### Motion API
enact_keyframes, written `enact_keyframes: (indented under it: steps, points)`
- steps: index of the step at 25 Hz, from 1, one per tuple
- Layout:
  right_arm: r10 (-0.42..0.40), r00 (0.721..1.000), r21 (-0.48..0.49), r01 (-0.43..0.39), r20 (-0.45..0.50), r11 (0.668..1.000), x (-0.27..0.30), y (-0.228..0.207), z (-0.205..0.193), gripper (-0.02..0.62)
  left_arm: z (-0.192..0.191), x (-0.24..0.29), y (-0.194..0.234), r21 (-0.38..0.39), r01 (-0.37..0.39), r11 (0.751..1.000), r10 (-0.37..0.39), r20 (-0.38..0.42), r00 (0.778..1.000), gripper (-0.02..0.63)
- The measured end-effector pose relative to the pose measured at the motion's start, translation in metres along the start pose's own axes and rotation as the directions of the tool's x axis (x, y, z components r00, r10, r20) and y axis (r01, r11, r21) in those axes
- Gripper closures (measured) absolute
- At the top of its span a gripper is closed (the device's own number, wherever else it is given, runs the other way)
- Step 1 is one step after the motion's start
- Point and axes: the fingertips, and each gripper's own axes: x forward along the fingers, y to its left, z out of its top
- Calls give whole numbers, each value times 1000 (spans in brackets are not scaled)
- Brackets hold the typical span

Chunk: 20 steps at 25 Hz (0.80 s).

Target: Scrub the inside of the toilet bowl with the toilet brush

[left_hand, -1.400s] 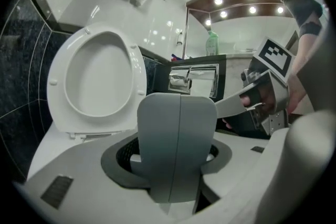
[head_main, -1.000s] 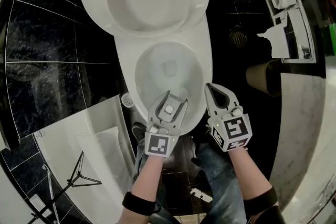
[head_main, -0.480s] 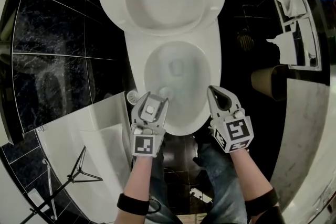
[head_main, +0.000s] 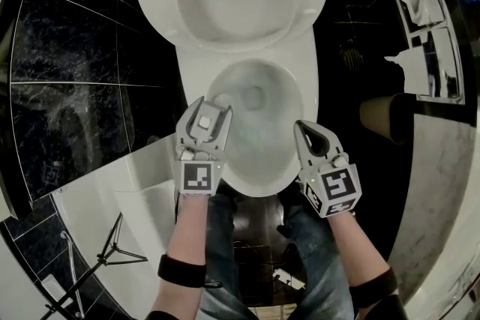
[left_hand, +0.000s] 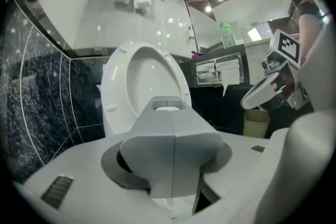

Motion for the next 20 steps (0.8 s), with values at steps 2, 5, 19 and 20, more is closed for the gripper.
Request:
enact_keyframes:
  steps: [2, 5, 19, 20]
  points:
    - [0, 1000, -4, 0, 1, 1000, 3, 0, 0, 589, 4, 13, 5, 21, 7, 1000, -7, 15, 1000, 368]
    - [-5, 1000, -8, 5, 11, 1000, 6, -4, 1, 589, 10, 32, 6, 57, 24, 998, -26, 22, 999, 368]
    - [-61, 998, 6, 61, 14, 998, -11, -35, -12, 589, 56, 111, -40, 81, 84, 993, -94, 120, 988, 370]
    - [-65, 998, 8, 65, 14, 998, -14, -38, -13, 589, 59, 114, -44, 73, 86, 994, -95, 128, 987, 370]
